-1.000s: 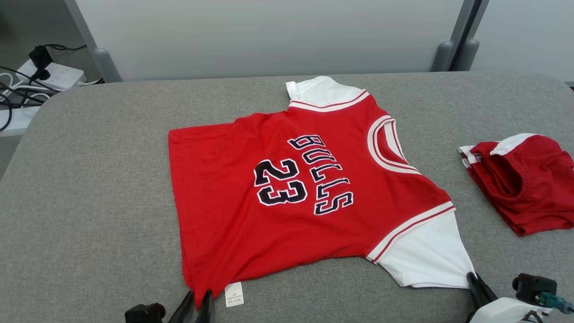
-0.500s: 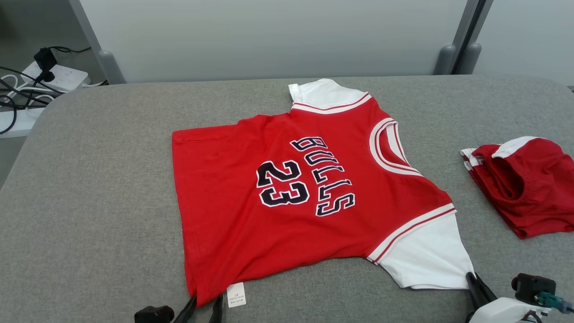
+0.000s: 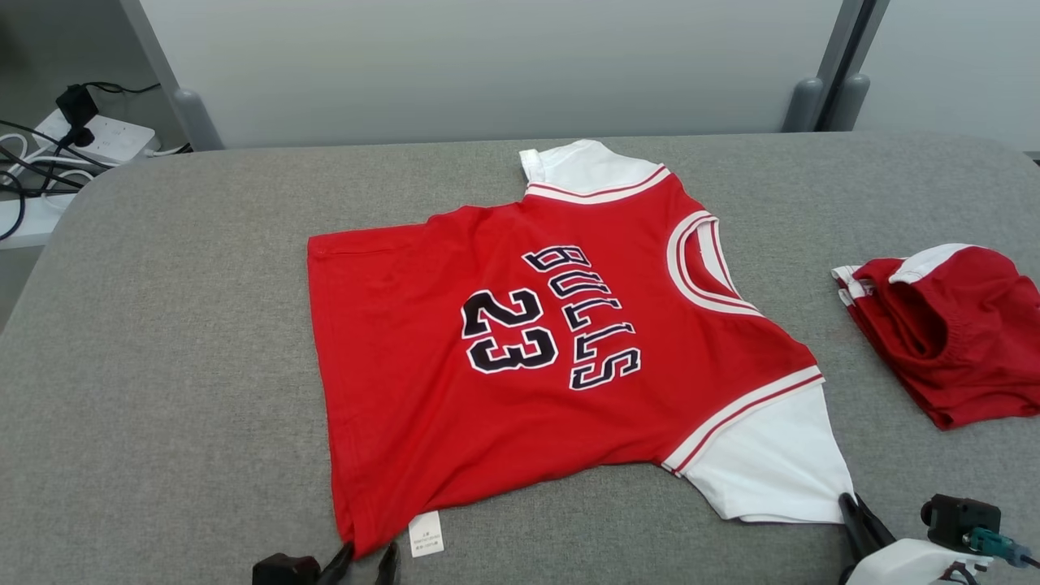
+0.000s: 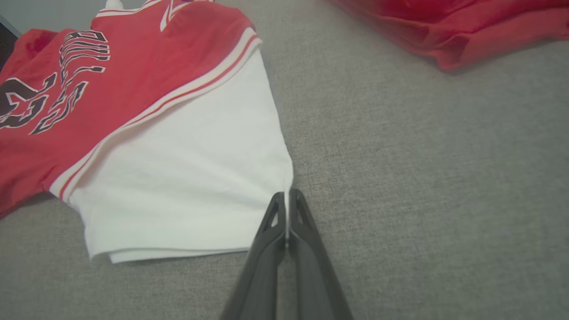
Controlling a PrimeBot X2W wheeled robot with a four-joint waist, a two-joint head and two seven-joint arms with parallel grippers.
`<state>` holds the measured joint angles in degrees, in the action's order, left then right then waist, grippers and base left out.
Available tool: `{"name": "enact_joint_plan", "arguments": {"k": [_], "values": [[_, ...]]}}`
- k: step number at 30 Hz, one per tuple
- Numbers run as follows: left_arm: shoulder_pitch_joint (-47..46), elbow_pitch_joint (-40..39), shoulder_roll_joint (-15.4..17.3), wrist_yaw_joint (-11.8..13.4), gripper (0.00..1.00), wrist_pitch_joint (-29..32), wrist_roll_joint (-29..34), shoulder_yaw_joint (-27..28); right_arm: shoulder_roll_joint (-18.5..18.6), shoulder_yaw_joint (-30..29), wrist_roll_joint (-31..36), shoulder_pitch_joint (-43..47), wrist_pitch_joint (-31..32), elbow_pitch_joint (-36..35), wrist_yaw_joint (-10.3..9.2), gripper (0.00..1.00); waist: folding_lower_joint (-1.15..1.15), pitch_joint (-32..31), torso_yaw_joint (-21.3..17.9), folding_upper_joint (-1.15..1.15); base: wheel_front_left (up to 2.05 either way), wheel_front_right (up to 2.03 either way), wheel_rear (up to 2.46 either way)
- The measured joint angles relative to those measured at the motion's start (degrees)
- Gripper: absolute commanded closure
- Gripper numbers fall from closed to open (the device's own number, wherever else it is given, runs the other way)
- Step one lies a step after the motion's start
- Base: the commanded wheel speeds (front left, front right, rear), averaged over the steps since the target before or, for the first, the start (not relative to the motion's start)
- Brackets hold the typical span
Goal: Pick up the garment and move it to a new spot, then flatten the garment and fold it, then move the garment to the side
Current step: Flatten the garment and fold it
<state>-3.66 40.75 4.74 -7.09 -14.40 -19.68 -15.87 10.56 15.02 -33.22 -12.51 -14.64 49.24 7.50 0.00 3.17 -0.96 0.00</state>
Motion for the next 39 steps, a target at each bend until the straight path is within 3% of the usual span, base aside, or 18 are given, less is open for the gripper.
{"name": "enact_joint_plan", "arguments": {"k": [5,7,20,25,28,39], "values": [[-0.86,-0.02,0.00,0.00,0.62,0.00,0.52,0.04,0.00,-0.02,-0.01,-0.17,0.00,-0.27,0.00,1.00,0.00,0.34,-0.10,0.00,0.00,0.00,0.00],[-1.24,0.00,0.14,0.00,1.00,0.00,0.58,-0.08,0.02,-0.11,-0.05,-0.18,0.00,-0.47,0.00,1.00,0.00,0.48,-0.07,0.00,0.00,0.00,0.00],[-1.64,-1.67,2.15,0.00,1.00,0.00,-2.81,-2.27,0.56,-2.53,-1.22,-2.09,0.00,-6.39,-0.01,1.00,0.00,0.21,0.18,0.00,0.00,0.00,0.00],[-1.65,-2.89,4.44,0.00,1.00,0.00,-11.38,-9.01,1.12,-3.74,-1.68,-2.48,0.00,-8.47,-0.01,1.00,0.00,-0.33,0.45,0.00,0.00,0.00,0.00],[-2.52,-2.99,8.11,0.00,1.00,0.00,-18.89,-14.45,1.48,-4.60,-1.70,-2.76,0.00,-9.73,-0.01,1.00,0.00,-0.79,0.68,0.00,0.00,0.00,0.00],[-6.38,-5.95,15.71,0.00,1.00,2.66,-33.97,-22.90,2.49,-5.50,-1.87,-3.75,0.00,-12.28,-0.01,1.00,0.00,-1.50,0.65,0.00,0.00,0.00,0.00]]}}
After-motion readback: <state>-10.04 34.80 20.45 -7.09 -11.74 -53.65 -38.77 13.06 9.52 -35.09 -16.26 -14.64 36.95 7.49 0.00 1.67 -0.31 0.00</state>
